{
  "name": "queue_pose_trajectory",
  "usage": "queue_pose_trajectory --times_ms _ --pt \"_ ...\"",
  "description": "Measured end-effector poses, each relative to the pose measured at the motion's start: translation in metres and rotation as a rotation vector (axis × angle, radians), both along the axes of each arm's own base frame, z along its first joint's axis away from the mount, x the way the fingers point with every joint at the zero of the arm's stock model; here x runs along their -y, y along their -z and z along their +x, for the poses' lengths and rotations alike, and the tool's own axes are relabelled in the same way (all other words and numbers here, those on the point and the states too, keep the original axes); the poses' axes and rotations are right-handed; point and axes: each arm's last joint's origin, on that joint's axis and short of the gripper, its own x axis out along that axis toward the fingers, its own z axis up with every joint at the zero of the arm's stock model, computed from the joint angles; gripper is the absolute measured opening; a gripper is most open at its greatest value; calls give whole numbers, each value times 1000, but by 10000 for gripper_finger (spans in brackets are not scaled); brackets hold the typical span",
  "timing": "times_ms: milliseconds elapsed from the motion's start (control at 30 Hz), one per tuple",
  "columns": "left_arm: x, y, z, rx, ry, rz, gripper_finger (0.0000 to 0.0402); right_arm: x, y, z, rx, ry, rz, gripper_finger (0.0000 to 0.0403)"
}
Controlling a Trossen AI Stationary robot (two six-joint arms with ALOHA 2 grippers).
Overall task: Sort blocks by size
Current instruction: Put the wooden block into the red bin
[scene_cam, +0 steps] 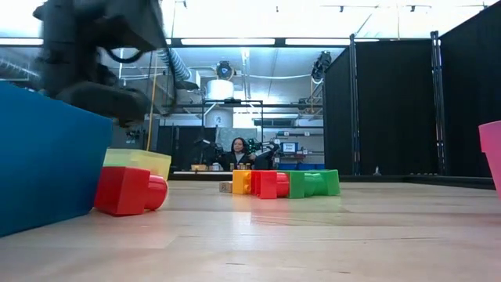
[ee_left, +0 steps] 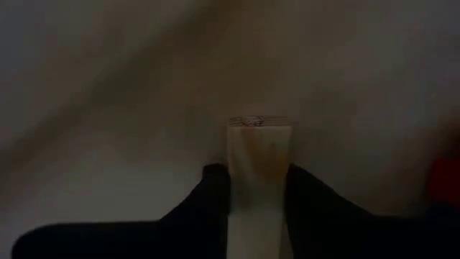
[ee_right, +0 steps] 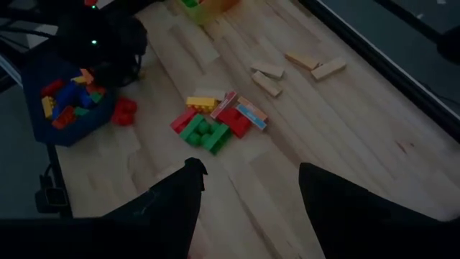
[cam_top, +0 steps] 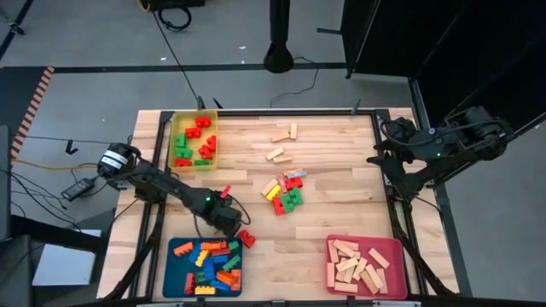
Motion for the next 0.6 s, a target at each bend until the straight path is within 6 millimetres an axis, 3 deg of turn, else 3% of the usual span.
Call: queue_pose_trajectory --times_ms 133,267,367,500,600 --pt "-13 -17 22 112 24 104 88 0 0 0 -1 -2 -2 245" --pt "-19 -50 49 244 113 149 88 0 0 0 -1 -7 -9 245" --pt "-20 -88 76 463 211 216 88 0 0 0 -2 -13 -15 245" --pt "-7 -142 108 849 377 287 88 1 0 0 3 -2 -32 245" --pt "2 -167 121 1090 483 385 88 1 0 0 6 3 -51 245"
